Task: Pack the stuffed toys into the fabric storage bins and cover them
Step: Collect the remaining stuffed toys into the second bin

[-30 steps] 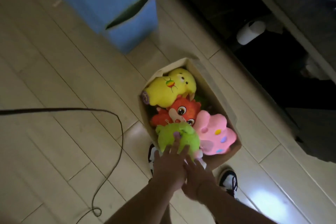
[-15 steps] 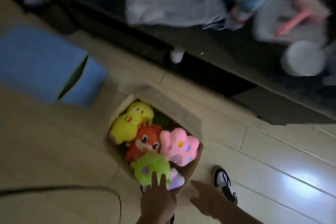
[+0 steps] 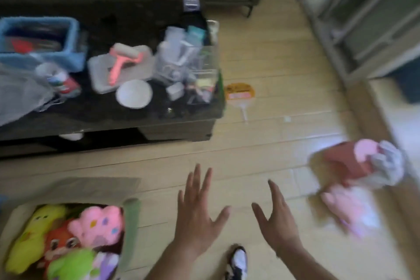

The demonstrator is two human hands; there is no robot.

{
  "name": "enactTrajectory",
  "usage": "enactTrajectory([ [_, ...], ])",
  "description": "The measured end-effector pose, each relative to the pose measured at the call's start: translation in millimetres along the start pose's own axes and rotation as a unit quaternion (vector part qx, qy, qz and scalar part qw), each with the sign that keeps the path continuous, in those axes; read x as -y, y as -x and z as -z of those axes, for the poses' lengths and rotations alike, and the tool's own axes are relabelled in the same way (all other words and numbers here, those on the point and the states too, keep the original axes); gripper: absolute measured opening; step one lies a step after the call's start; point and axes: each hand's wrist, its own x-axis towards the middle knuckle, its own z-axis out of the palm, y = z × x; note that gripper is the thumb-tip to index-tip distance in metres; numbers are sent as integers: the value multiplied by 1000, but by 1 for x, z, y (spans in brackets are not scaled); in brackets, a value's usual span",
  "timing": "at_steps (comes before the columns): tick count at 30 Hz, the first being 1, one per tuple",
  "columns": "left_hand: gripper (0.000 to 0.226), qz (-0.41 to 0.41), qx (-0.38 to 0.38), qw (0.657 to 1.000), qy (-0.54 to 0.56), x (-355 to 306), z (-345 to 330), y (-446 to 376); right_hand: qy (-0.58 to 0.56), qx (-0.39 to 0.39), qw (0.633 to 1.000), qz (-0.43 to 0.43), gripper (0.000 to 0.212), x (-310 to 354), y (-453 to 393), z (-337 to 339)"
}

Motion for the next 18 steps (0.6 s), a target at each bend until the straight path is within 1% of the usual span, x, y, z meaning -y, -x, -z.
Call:
enactTrajectory([
  [4,92,46,8,999,23,-121,-52,-39,9,-30,999,-32,77,-85,-28,101],
  [5,93,56,15,998,30,-144,-63,-46,9,-31,999,-39,77,-100,-33,119],
  [7,93,49,40,998,29,-181,-85,-59,-10,-26,998,-58,77,-124,-42,145],
  [10,91,13,90,996,0,-219,-116,-78,-77,-39,991,-102,78,-154,-58,167],
  [12,92,20,113,993,-4,-236,-138,-94,-107,-48,984,-132,79,-174,-65,172],
  [18,95,128,161,976,73,-282,-204,-122,-181,-36,956,-228,79,-237,-74,184],
])
